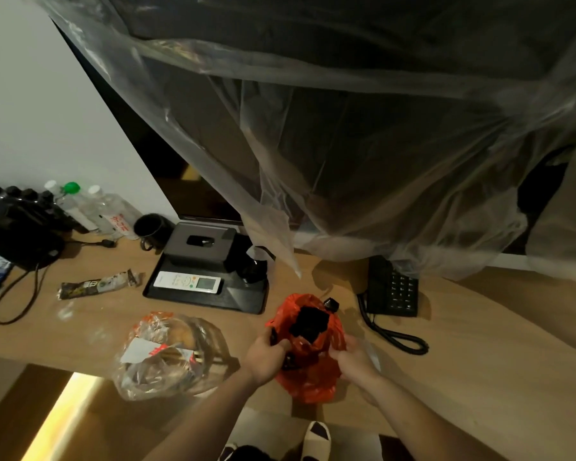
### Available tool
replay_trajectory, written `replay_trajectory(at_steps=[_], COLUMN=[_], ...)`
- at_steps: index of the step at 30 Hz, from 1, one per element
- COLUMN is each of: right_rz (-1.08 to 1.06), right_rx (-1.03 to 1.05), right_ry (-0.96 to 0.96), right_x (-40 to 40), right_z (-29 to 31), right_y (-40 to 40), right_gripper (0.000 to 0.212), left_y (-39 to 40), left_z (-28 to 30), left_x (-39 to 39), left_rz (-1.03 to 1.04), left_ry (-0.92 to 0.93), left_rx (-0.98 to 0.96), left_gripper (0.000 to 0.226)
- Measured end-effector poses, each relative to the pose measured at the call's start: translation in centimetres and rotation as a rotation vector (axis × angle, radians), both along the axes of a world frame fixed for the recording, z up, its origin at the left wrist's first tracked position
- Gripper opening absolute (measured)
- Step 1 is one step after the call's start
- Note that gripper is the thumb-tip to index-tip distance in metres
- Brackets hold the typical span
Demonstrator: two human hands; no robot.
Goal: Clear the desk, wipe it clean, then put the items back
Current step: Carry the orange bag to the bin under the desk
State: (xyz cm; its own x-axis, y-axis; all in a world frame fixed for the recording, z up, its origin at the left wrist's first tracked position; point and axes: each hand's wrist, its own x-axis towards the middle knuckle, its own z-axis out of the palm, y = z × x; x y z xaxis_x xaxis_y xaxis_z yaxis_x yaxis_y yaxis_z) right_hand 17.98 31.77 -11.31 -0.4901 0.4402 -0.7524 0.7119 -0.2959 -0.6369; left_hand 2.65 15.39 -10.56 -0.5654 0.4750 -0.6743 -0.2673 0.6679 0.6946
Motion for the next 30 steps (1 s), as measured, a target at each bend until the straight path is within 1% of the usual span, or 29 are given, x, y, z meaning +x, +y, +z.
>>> replay_trajectory(at_steps=[2, 5, 7, 9, 14, 15, 18, 20, 21, 23, 25, 27, 29, 30], right_rz=[0.0, -0.042, -0.055, -0.057, -0.067, -0.067, -0.058, -0.088, -0.104, -0.123, -0.124, -0.128, -0.15, -0.165], right_rx=[0.022, 0.041, 0.056, 0.066, 0.094, 0.09, 0.09, 0.082, 0.073, 0.062, 0.057, 0.07, 0.051, 0.045], right_ry=[0.009, 0.018, 0.033, 0.055, 0.144, 0.149, 0.142, 0.139, 0.13, 0.091, 0.082, 0.081, 0.1, 0.103], right_x=[0.7, 1.9, 2.6, 3.5, 6.4, 7.1, 9.1, 10.6, 11.3, 12.9, 14.8, 16.6, 18.0, 18.8], right_z=[0.5, 0.5, 0.5, 0.7, 1.9, 2.0, 2.9, 3.1, 3.3, 3.0, 2.4, 3.0, 3.8, 4.3], right_y=[-0.3, -1.4, -2.5, -3.8, -7.2, -8.1, -11.1, -13.0, -14.1, -16.2, -18.3, -20.7, -22.4, -23.1], right_gripper=[0.029, 0.032, 0.036, 0.036, 0.026, 0.028, 0.033, 0.035, 0.039, 0.044, 0.038, 0.029, 0.027, 0.026], left_y=[-0.7, -1.7, -2.7, -4.1, -7.7, -8.6, -11.6, -13.3, -14.3, -16.3, -18.4, -20.3, -21.8, -22.5], left_z=[1.2, 3.6, 3.8, 4.2, 5.6, 5.8, 5.7, 5.7, 5.5, 5.4, 4.8, 4.6, 4.3, 3.8], left_x=[1.0, 3.2, 4.4, 5.5, 7.2, 7.6, 8.7, 9.6, 10.1, 11.2, 12.6, 14.6, 16.6, 17.5], left_rz=[-0.02, -0.034, -0.058, -0.11, -0.177, -0.192, -0.256, -0.287, -0.3, -0.325, -0.345, -0.346, -0.313, -0.294], left_ry=[0.017, 0.043, 0.071, 0.106, 0.21, 0.229, 0.255, 0.278, 0.289, 0.289, 0.264, 0.224, 0.203, 0.186], left_rx=[-0.021, 0.031, 0.063, 0.066, 0.08, 0.088, 0.097, 0.087, 0.071, 0.044, 0.038, 0.037, 0.032, 0.031], left_gripper=[0.051, 0.037, 0.04, 0.043, 0.054, 0.053, 0.037, 0.036, 0.037, 0.043, 0.051, 0.043, 0.037, 0.039])
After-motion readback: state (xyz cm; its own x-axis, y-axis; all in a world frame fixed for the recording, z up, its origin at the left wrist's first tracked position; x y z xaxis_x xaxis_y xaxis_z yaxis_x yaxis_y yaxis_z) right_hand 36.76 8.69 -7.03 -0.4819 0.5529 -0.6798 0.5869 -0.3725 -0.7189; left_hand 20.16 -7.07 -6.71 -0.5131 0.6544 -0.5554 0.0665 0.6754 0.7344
